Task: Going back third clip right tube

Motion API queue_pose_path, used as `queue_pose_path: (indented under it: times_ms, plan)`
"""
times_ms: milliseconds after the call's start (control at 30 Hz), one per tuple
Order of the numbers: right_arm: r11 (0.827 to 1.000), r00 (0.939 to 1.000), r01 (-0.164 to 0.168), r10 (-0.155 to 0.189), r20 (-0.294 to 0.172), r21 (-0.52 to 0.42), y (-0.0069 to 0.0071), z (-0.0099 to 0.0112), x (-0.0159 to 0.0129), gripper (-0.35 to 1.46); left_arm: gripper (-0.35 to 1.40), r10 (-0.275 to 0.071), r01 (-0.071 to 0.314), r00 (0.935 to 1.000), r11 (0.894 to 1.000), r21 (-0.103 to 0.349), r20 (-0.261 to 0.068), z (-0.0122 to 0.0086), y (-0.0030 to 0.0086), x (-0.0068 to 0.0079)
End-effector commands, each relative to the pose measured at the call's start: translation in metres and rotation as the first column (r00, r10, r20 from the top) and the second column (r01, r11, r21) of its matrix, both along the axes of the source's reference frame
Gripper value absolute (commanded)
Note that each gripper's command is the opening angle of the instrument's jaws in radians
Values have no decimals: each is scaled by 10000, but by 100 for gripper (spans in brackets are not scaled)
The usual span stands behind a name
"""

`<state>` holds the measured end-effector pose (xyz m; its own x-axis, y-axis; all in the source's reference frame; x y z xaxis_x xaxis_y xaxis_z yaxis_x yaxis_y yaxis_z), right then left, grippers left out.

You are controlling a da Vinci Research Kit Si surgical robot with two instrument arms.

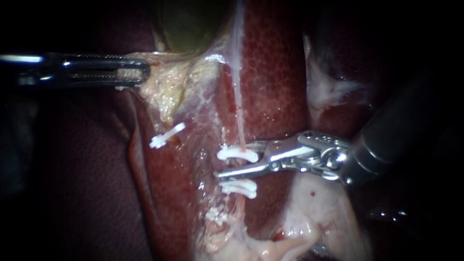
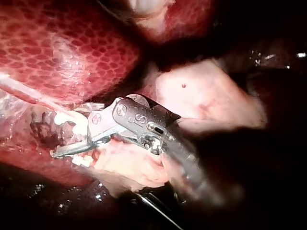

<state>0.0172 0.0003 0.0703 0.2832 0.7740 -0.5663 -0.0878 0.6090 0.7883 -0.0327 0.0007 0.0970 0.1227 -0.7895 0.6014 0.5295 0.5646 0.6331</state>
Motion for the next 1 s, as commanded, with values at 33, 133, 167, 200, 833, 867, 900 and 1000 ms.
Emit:
queue_pose_path:
  times_ms: [33,133,167,200,833,867,900,1000]
  plan:
    - [9999,10000,33,-33,-15,-141,1,0,-1,60,-10,1,-1,10000,10000,-1,1,0,0,0]
    - [9995,9999,93,-94,-41,-303,2,1,-6,60,-10,0,0,10000,10000,-3,0,0,0,0]
    - [9993,9999,114,-115,-50,-357,3,1,-8,60,-10,0,0,10000,10000,-4,0,0,0,0]
    - [9990,10000,90,-91,-26,-427,4,2,-11,60,-10,0,0,10000,10000,-4,0,0,0,0]
    - [9976,9991,365,-377,-207,-583,1,-1,-18,60,-10,-1,1,10000,10000,-8,-2,1,-1,0]
    - [9973,9985,464,-481,-279,-576,-3,0,-14,60,-10,-2,2,10000,10000,-8,-3,1,-1,0]
    - [9969,9979,540,-560,-333,-581,-8,1,-9,60,-10,-3,3,10000,10000,-8,-3,1,-1,-1]
    - [9946,9955,779,-813,-490,-685,-25,5,9,60,-10,-3,3,10000,10000,-9,-3,1,-1,-1]
